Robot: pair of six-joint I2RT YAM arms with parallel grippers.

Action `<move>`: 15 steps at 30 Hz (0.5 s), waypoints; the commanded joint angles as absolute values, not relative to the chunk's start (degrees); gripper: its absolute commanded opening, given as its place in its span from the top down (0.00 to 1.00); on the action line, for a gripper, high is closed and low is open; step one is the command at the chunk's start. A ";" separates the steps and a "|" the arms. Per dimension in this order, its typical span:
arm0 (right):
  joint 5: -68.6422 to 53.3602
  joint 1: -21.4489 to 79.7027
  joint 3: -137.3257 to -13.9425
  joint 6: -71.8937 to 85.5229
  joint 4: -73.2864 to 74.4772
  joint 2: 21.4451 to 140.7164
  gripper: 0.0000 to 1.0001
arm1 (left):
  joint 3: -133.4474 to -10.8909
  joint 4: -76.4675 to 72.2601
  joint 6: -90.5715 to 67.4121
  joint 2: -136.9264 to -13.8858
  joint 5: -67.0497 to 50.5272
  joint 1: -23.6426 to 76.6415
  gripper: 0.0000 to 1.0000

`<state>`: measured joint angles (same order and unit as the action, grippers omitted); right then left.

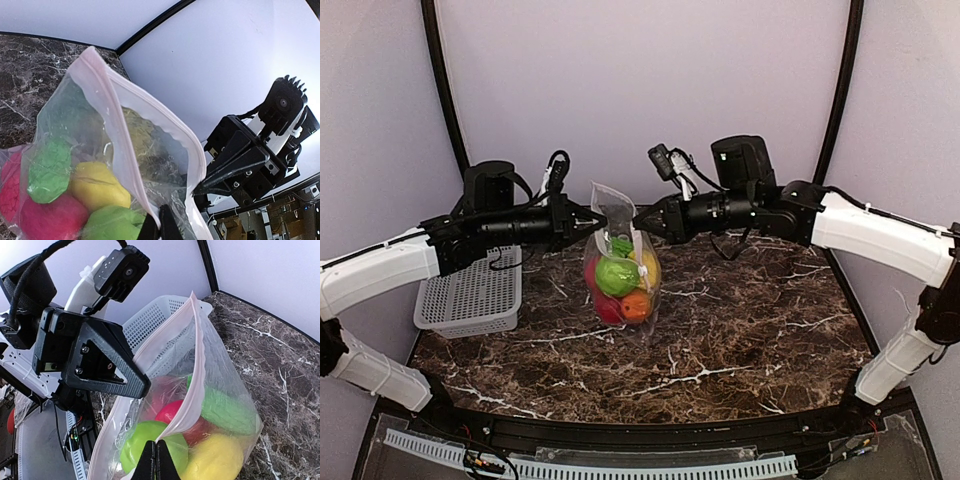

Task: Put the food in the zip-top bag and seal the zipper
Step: Adjust the zipper food storage bag at the center of the board.

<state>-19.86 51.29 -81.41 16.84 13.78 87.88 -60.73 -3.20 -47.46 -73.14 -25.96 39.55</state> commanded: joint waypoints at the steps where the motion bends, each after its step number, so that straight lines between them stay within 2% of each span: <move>1: -18.48 51.97 -84.49 14.96 11.12 87.79 0.99 | -61.45 -9.30 -49.42 -70.53 -22.42 39.81 0.99; 5: -14.05 51.93 -84.88 15.30 13.16 87.74 0.48 | -60.27 -8.47 -48.98 -70.11 -16.04 39.74 0.99; 7: -12.71 52.02 -83.78 15.48 13.44 86.22 0.30 | -60.18 -7.29 -48.18 -70.13 -13.57 39.62 0.99; 10: -10.53 52.12 -79.89 15.42 13.53 82.11 0.20 | -59.41 -7.17 -48.06 -70.27 -11.75 39.45 0.99; 15: -7.24 52.76 -73.70 17.06 15.21 76.40 0.23 | -59.11 -7.17 -48.18 -70.48 -10.56 39.02 0.99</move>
